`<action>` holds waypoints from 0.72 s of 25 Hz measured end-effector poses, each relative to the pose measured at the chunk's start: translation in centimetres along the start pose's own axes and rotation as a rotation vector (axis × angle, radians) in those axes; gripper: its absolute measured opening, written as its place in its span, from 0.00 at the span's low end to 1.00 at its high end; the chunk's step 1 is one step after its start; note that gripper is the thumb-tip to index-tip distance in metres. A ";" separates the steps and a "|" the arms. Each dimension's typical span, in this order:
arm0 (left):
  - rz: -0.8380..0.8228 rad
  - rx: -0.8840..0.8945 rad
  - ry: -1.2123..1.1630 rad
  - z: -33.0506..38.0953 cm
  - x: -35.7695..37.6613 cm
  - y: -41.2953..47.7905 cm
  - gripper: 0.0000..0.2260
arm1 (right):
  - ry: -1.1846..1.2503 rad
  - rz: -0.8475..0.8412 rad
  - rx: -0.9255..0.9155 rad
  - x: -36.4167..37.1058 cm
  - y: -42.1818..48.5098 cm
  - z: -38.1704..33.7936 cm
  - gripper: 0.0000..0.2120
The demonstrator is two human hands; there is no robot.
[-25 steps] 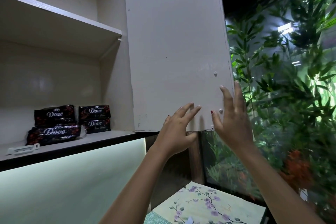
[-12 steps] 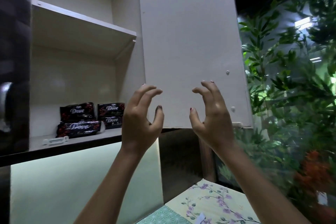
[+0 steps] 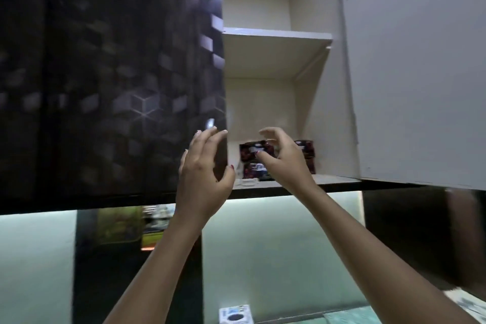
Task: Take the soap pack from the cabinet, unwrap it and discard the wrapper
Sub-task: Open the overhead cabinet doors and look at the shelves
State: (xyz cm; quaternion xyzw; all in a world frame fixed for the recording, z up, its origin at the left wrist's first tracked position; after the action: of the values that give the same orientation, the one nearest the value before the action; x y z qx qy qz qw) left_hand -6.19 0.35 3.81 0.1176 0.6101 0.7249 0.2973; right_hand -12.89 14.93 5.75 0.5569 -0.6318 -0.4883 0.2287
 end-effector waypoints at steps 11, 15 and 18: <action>-0.085 -0.061 0.074 -3.5 -4.5 -0.7 0.27 | 0.232 -0.195 0.468 13.2 3.6 6.4 0.13; -0.051 -0.021 -0.045 -3.9 -3.8 -1.9 0.26 | 0.295 -0.091 0.399 10.8 1.3 3.3 0.12; 0.048 0.033 -0.109 -3.2 -4.5 -3.2 0.24 | 0.511 -0.091 0.212 8.6 -2.3 -2.8 0.13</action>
State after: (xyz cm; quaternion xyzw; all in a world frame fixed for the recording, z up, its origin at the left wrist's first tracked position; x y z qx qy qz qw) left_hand -3.41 -4.63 0.90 0.1765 0.6017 0.7143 0.3108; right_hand -11.78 6.18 2.70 0.7105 -0.5756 -0.2730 0.2988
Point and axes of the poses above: each hand's wrist, its own y-axis towards the middle knuckle, its own x-axis out of the palm, z = x × y, the point moved 9 cm from there along y, towards the middle knuckle
